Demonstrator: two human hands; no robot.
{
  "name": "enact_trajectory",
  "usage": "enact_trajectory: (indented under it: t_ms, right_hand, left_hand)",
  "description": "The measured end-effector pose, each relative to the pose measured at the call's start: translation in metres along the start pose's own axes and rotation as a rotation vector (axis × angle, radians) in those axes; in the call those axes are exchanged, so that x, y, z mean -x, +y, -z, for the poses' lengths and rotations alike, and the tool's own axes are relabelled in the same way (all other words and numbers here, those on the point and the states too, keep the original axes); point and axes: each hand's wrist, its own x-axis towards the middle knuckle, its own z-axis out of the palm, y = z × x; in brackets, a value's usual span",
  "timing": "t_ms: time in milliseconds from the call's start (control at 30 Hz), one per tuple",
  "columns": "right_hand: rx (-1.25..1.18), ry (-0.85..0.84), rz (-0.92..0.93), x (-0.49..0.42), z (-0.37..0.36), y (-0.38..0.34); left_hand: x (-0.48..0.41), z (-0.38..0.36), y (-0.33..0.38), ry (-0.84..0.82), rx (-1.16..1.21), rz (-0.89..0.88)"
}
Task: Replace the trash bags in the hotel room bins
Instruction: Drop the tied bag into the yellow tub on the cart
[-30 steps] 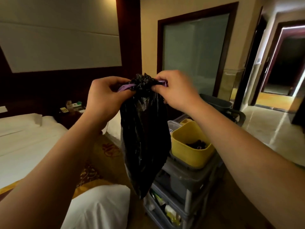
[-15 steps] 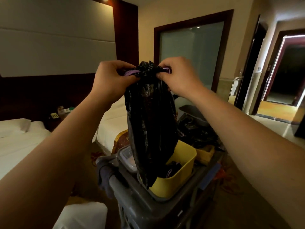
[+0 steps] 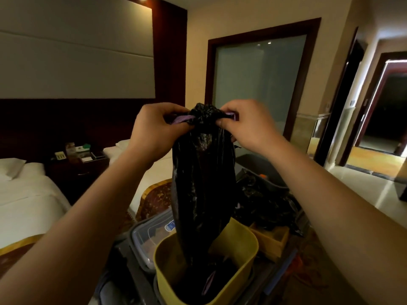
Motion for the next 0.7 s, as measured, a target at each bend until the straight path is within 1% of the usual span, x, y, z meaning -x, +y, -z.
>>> enact_trajectory:
  t_ms: [100,200,333,433,567,700]
  right_hand:
    - [-0.013,-0.111,-0.033,0.005,-0.018,0.028]
    - [-0.056,-0.223,-0.060,0.017,-0.043,0.055]
    - [-0.106,-0.344,-0.077,0.029,-0.079,0.092]
    - [-0.142,-0.460,-0.071,0.038,-0.101,0.118]
    - [-0.207,-0.561,0.001,0.052,-0.132,0.155]
    - [-0.219,-0.754,0.139,0.068,-0.164,0.181]
  left_hand:
    - [0.008,-0.017,-0.025,-0.080,-0.047,0.012]
    - [0.022,-0.033,-0.055,-0.148,-0.073,0.090]
    - [0.045,-0.056,-0.090,-0.154,-0.130,0.241]
    - [0.067,-0.075,-0.111,-0.123,-0.209,0.333]
    - [0.093,-0.097,-0.124,-0.112,-0.333,0.454]
    - [0.118,-0.116,-0.123,-0.084,-0.505,0.552]
